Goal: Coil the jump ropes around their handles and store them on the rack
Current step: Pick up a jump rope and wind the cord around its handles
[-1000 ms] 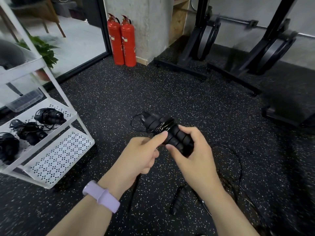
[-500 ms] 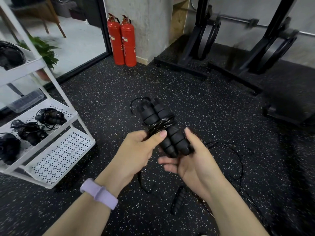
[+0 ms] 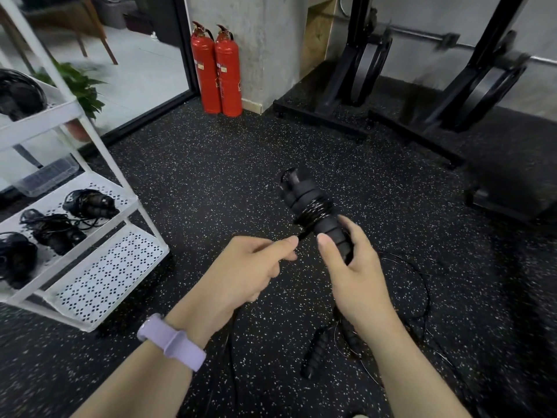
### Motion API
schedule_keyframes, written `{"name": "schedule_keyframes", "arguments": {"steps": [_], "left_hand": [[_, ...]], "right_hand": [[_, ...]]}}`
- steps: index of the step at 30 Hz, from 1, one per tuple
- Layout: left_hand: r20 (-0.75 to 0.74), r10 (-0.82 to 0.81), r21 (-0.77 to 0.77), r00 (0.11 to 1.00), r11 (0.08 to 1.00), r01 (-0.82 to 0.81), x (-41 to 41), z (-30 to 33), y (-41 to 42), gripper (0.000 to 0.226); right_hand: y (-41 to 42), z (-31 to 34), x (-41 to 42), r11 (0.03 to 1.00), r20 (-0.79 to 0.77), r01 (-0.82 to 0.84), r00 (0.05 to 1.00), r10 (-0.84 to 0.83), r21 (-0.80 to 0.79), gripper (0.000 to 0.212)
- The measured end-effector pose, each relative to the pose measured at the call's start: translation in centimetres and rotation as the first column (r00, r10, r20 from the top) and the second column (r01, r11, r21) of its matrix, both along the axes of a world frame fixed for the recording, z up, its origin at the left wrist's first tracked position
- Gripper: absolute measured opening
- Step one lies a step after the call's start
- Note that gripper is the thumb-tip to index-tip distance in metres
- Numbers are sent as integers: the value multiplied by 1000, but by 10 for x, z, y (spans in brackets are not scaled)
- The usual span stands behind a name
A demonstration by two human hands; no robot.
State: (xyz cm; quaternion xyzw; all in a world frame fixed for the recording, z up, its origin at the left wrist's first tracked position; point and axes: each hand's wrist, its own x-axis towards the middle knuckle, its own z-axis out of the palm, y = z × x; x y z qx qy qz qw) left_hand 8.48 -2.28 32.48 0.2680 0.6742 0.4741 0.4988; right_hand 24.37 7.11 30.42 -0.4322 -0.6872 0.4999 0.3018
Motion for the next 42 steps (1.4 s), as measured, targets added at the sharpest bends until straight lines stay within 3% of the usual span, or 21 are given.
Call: {"name": "schedule_keyframes", "arguments": {"steps": [2, 4, 6, 11, 16, 19, 23, 25, 27, 29, 31, 34, 37, 39, 42], "left_hand": [[-48, -34, 12, 998, 999, 34, 4, 0, -1, 46], [-174, -27, -8, 984, 1000, 26, 7, -2, -2, 69], [-239, 25, -24, 971, 999, -31, 8, -5, -4, 76], [-79, 233, -75, 969, 968, -239, 8, -7, -3, 72], [5, 303, -55, 953, 952, -302, 5, -8, -3, 66], [-4, 314, -33, 949, 949, -314, 1, -7, -2, 53], [91, 234, -8, 968, 972, -234, -2, -6, -2, 48], [92, 178, 20, 980, 983, -180, 1, -6, -2, 49], [76, 133, 52, 988, 989, -138, 2, -7, -1, 44], [68, 85, 91, 994, 992, -91, 2, -5, 0, 39], [54, 44, 115, 998, 992, -50, 0, -2, 0, 42], [-13, 7, 94, 1000, 996, -5, -2, 2, -1, 42], [-55, 52, 28, 997, 998, -51, -3, -1, -1, 46], [-10, 62, 9, 998, 998, -62, -3, -3, -1, 41], [117, 47, -4, 992, 999, -47, -4, -4, 2, 31]], "right_hand": [[-6, -4, -5, 991, 122, -48, 992, 32, 125, 55], [-12, -7, -10, 948, 196, -132, 978, 77, 290, 52], [-14, -7, -14, 897, 250, -180, 965, 81, 405, 50], [-21, -5, -21, 816, 292, -234, 953, 84, 528, 59], [-26, -4, -21, 851, 248, -249, 958, 146, 463, 63], [-29, 1, -19, 934, 32, -197, 980, 196, 298, 49], [-22, 9, -17, 992, -273, -31, 962, -5, -126, 15], [-19, 13, -17, 892, -325, -59, 940, -102, -448, 28], [-18, 17, -16, 705, -363, -229, 931, -44, -671, 49], [-17, 19, -11, 554, -476, -404, 879, 16, -728, 52], [-14, 18, -6, 519, -559, -471, 829, -17, -713, 44], [-14, 16, -3, 622, -555, -420, 831, -29, -661, 39], [-15, 15, -3, 833, -468, -285, 883, 36, -474, 34], [-15, 15, -3, 952, -277, -163, 957, 88, -260, 39], [-14, 11, -6, 996, 25, -79, 997, 79, 32, 60]]}}
